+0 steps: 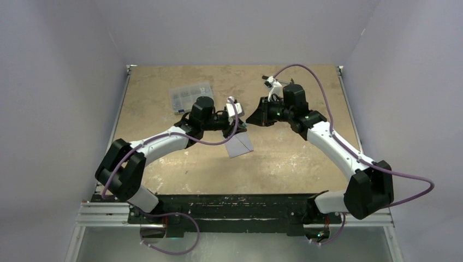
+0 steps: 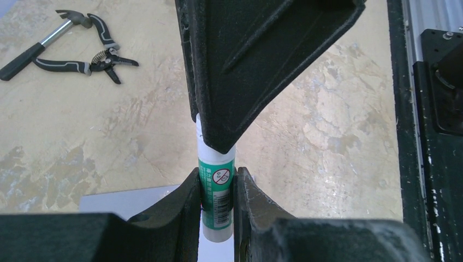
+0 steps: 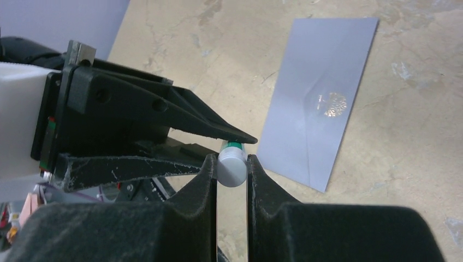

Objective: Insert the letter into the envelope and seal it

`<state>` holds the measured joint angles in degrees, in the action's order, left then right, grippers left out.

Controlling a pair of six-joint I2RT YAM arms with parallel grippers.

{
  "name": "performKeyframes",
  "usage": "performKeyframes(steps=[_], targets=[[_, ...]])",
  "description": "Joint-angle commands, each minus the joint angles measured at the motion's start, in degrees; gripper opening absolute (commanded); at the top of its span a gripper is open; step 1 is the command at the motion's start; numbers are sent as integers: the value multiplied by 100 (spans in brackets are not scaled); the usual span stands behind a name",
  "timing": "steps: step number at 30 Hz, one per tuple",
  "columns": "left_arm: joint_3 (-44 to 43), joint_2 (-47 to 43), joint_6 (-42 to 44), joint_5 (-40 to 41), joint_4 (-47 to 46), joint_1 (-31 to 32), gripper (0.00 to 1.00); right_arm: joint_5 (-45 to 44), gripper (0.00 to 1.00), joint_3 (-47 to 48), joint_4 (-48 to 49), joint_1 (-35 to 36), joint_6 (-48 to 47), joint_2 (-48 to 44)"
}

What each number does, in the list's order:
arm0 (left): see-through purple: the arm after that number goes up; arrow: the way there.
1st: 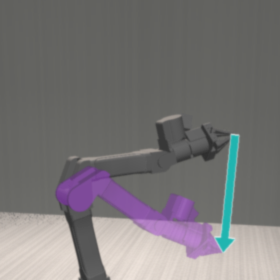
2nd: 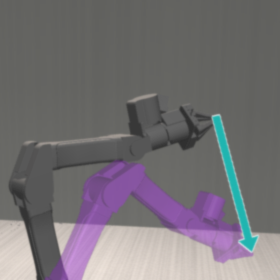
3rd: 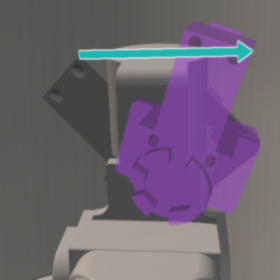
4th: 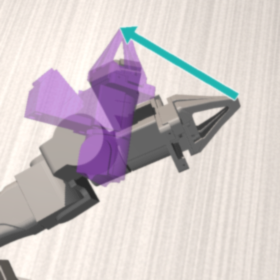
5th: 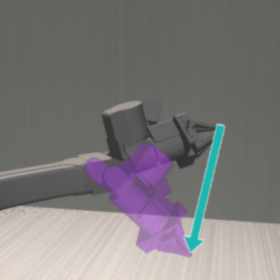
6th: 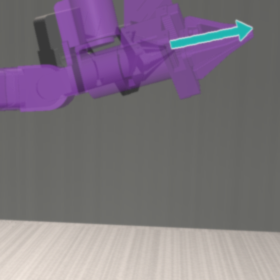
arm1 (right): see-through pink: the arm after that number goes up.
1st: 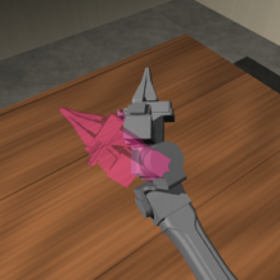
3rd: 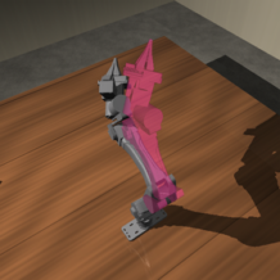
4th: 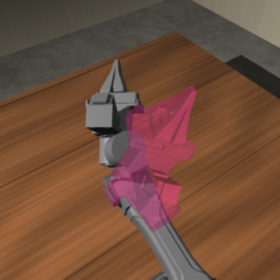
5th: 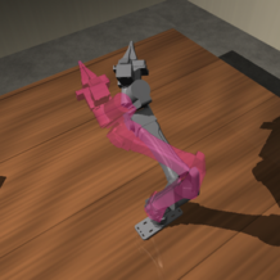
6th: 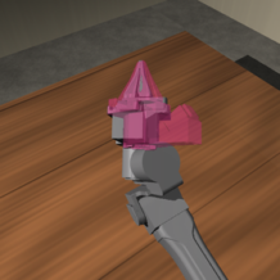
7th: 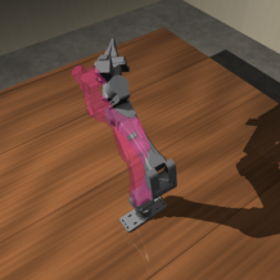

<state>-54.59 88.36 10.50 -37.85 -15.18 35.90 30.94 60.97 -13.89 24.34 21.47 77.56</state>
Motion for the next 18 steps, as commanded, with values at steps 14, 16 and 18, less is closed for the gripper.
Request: performKeyframes(steps=[14,16,18], targets=[[-695,-183,149,349,-2122,-147,0,-905,0,-1309,-302,979,440,642],[-703,-210,54,298,-2249,-266,0,-925,0,-1414,-275,1006,449,692],[-701,-238,-3,321,-2305,-320,0,-976,0,-1489,-228,1059,481,745]])
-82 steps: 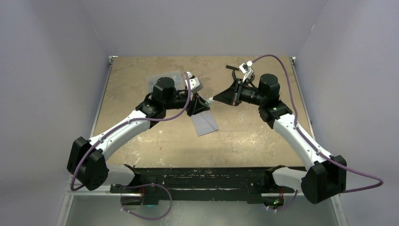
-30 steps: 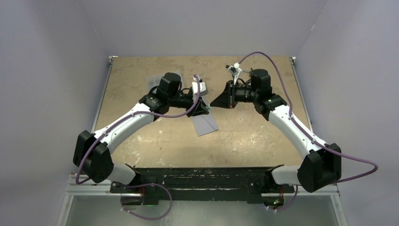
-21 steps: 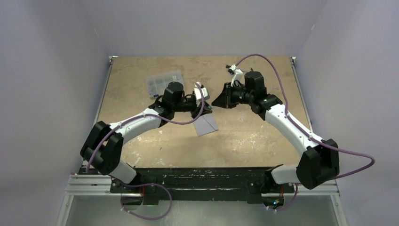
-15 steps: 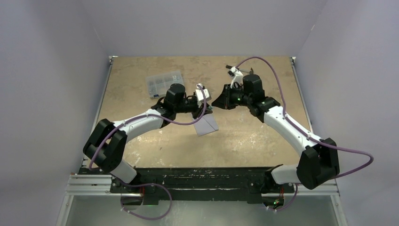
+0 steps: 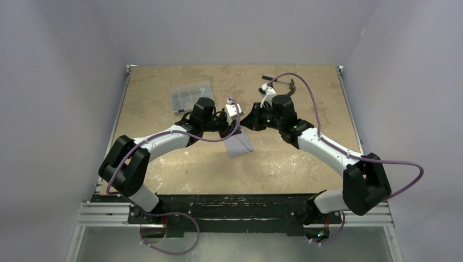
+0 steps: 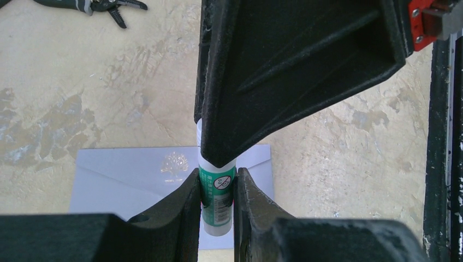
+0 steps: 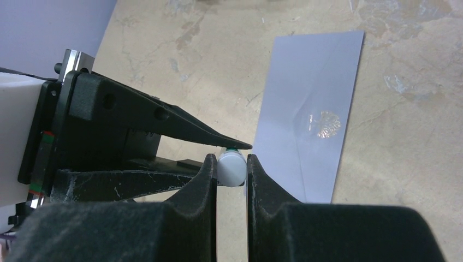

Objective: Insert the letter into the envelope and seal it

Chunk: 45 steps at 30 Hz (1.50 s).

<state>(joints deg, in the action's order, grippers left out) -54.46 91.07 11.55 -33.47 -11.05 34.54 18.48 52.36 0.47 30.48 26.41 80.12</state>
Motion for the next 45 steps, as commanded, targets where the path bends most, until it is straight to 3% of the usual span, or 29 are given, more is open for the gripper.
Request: performKeyframes(steps=[1,18,26,31,37,38,42,45], targets=[[-715,-518,-141,-116,-2735,-207,0,274,0,-662,-1633,484,-1,515],[-1154,-378,-436,-520,-3053,-615,0,218,0,-1300,-1094,862,128,1163],[-1557,-203,-277,-840,-2704,-651,0,210,0,-1173,-1064,977,204,1291],[-1241,-212,-39,-1087,-2009,-660,0,-123,0,66,-1343,706,314,634],[-1065,-254,-207,-1314,-1545,-677,0,-204,0,1956,-2069,27,-110,876],[-1086,-278,-132,-1311,-1397,-685,0,-211,3,2116,-2174,-37,-160,882],[-1017,-297,50,-1277,-984,-703,0,-284,44,2412,-2297,-237,-221,715],[-773,-264,138,-1035,-1095,-711,0,-441,64,2567,-2167,-363,-67,424]])
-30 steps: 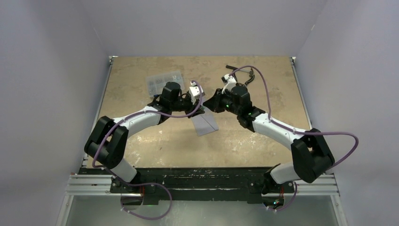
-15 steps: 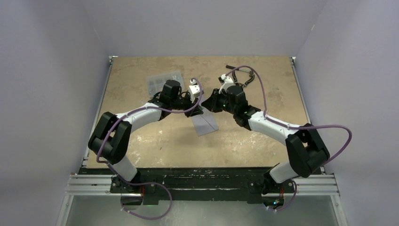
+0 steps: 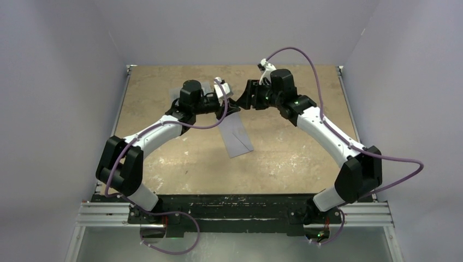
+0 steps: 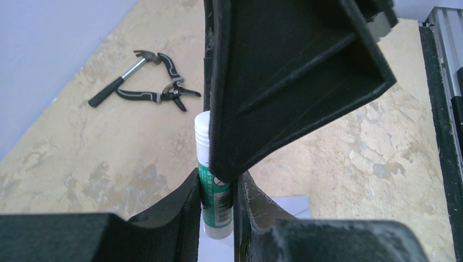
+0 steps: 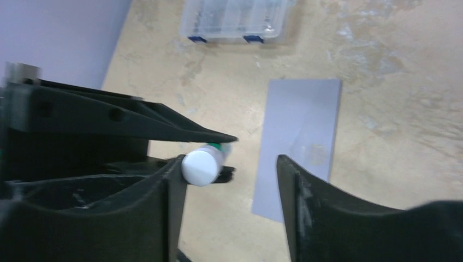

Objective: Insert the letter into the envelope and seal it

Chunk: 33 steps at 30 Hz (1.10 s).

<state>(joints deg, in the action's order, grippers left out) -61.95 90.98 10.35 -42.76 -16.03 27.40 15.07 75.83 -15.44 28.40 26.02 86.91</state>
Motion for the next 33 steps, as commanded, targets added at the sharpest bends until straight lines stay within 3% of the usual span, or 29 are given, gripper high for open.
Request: performKeyframes(steps=[1,7,14,29,33], targets=[[18,-222,288,-72,-636,-4,0,-144,68,284,-553,-166,-8,-374],[-2,-116,323,-191,-657,-6,0,-68,73,494,-685,-187,-17,-495],[-22,-124,381,-368,-621,-6,0,548,51,511,-689,-179,-93,-252],[-262,-69,851,-455,67,-6,0,797,49,660,-470,-177,-155,-23],[-278,-82,854,-437,85,-7,0,933,39,660,-494,-177,-205,7]])
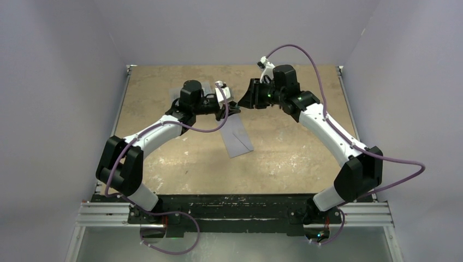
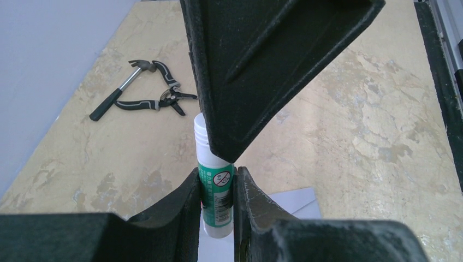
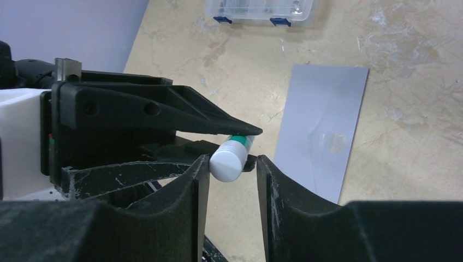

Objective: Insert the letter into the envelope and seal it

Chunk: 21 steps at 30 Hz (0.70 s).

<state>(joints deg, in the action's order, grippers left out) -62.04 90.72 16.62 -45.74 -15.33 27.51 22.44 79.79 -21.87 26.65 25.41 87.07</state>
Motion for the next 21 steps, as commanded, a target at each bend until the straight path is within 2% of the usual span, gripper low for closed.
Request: performKeyframes(steps=[1,8,9,13,15,17,21], targets=[[-265,-62,272,-138,64,-17,0,219,38,250,123,-9,-175,1],[-255,-18,303,-221,89,-17,0,237,37,189,159,-5,-213,91],[-249,-8,298,-213,79,-17,0,216,34,200,152,-5,-231,110],[-303,-18,354,-339,114,-17,0,152,11,168,56,-3,-391,234],[-649,51,663,-433,619,-17,0,102,0,93,-50,0,-588,363],[-1103,104,1112,-323,1245,-24,0,63,0,-133,-22,42,-626,410],[-1663,272,1456,-228,1496,-45,0,-202,0,-793,224,482,-493,505]])
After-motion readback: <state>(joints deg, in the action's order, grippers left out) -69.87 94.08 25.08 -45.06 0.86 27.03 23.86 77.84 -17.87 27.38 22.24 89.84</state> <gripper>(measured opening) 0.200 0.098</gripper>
